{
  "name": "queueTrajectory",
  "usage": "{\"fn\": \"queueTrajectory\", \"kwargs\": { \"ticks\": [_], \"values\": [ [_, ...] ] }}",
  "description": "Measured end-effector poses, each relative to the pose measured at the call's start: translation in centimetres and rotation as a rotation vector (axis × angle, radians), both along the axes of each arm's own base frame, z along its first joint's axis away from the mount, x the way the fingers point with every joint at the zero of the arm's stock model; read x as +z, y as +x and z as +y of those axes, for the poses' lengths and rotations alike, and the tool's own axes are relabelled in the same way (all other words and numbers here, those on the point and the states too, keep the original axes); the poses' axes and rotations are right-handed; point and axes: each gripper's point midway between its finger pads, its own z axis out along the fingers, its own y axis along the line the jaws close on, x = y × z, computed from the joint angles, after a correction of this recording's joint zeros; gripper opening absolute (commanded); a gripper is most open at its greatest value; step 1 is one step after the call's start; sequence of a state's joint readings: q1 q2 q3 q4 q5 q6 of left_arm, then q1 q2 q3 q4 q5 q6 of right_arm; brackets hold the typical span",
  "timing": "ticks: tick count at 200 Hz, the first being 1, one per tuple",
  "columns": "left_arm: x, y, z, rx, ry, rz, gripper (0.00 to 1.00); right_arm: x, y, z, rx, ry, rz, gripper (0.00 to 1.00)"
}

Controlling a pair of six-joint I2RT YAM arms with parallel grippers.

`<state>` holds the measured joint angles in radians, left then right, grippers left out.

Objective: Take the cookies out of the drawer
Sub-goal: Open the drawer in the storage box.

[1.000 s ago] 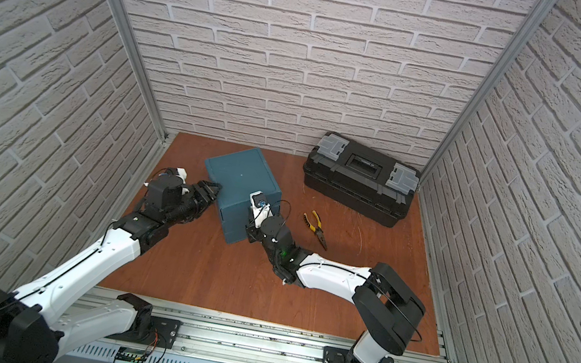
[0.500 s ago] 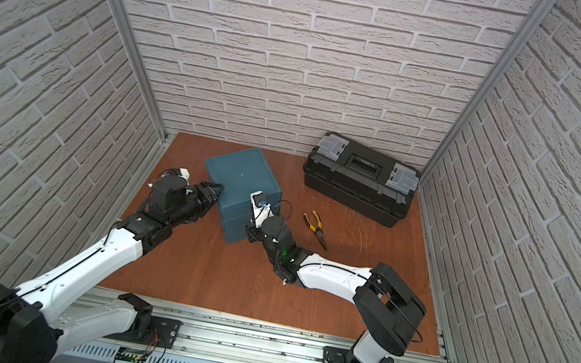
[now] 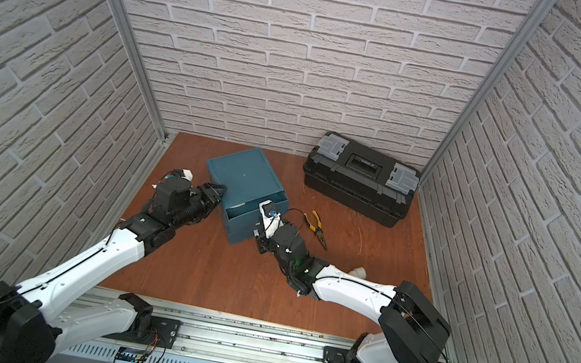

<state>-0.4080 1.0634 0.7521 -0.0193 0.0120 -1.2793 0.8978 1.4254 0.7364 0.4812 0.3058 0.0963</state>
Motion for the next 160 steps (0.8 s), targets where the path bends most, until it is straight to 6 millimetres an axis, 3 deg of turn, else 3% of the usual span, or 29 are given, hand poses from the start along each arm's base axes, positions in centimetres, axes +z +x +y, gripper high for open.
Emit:
{"fn": "queueTrajectory", "kwargs": {
  "ticks": [58, 160],
  "values": [
    [0.0, 0.0, -0.5, -0.007, -0.005, -0.001, 0.55, -0.1, -2.6, -2.5, 0.025, -0.022, 0.036, 0.02],
    [-0.2, 0.5, -1.1, -0.008, -0.018, -0.004, 0.52, -0.1, -5.8, -5.0, 0.069, -0.043, 0.108, 0.03]
  ]
}}
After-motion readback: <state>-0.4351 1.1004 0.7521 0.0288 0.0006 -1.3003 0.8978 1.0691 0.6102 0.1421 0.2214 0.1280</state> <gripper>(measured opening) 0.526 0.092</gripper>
